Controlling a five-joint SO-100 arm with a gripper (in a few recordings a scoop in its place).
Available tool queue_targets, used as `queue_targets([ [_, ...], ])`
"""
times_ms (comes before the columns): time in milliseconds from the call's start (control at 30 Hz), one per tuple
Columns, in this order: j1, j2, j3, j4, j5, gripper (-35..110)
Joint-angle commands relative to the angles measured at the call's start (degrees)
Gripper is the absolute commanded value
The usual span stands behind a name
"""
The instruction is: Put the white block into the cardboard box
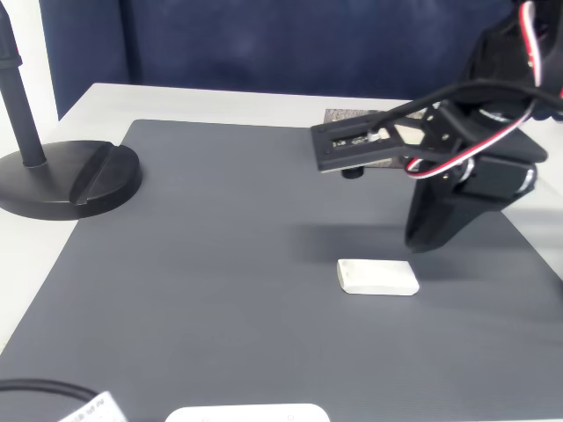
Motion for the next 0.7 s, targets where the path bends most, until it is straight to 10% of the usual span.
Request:
queue_targets([
  [0,0.79,-3.08,-6.94,-0.53,2.02,-2],
  [667,-0.09,-15.56,-18.9,3.6,4.04,-2],
])
